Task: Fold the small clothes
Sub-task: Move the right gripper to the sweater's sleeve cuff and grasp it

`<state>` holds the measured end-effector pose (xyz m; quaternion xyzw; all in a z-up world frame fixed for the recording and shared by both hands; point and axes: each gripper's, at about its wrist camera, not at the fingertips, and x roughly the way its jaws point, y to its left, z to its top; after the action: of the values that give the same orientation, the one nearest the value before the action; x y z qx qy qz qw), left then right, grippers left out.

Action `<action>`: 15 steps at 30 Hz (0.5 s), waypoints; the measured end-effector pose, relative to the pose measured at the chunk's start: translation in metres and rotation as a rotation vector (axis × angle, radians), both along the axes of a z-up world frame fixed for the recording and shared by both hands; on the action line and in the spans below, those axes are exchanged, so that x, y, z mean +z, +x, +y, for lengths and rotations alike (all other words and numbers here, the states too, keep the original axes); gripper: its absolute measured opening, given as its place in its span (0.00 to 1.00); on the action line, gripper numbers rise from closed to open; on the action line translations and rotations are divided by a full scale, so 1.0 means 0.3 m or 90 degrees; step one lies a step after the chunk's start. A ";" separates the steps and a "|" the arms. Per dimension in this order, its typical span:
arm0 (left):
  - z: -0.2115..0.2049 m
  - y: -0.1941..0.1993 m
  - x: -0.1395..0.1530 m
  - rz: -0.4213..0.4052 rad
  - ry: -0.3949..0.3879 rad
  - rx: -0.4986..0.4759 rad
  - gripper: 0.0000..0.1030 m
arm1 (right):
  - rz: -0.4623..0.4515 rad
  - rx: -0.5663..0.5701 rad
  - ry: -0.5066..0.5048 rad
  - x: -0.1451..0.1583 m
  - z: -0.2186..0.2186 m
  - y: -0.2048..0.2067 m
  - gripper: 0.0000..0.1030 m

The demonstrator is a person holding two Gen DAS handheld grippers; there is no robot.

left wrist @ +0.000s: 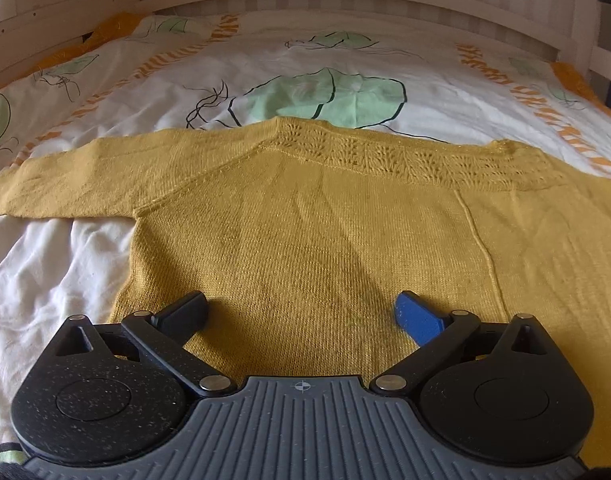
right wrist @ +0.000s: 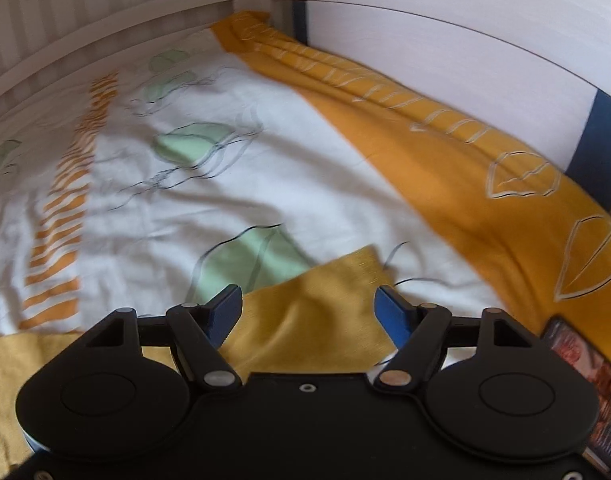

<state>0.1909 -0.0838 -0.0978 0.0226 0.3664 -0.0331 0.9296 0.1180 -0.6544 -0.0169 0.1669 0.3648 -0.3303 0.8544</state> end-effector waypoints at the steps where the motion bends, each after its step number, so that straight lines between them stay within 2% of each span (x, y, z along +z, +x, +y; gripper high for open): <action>1: -0.002 0.000 0.001 0.001 0.002 0.000 1.00 | 0.002 -0.011 0.003 -0.010 -0.024 -0.001 0.74; 7: -0.013 0.005 -0.009 -0.006 0.009 0.003 1.00 | 0.028 -0.056 0.035 -0.096 -0.116 0.002 0.74; 11: -0.013 0.008 -0.018 -0.005 0.004 0.004 1.00 | 0.048 -0.056 0.055 -0.159 -0.133 0.008 0.75; 12: -0.014 0.009 -0.019 -0.005 0.004 0.005 1.00 | 0.046 -0.052 0.050 -0.166 -0.128 0.006 0.72; 14: -0.015 0.010 -0.019 -0.005 0.005 0.005 1.00 | 0.039 -0.042 0.034 -0.162 -0.116 -0.008 0.49; 15: -0.016 0.011 -0.020 -0.006 0.006 0.005 1.00 | 0.035 -0.040 0.039 -0.158 -0.116 -0.016 0.26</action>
<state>0.1942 -0.0885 -0.1037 0.0253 0.3626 -0.0277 0.9312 0.1133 -0.6892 -0.0643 0.1948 0.3927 -0.3499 0.8279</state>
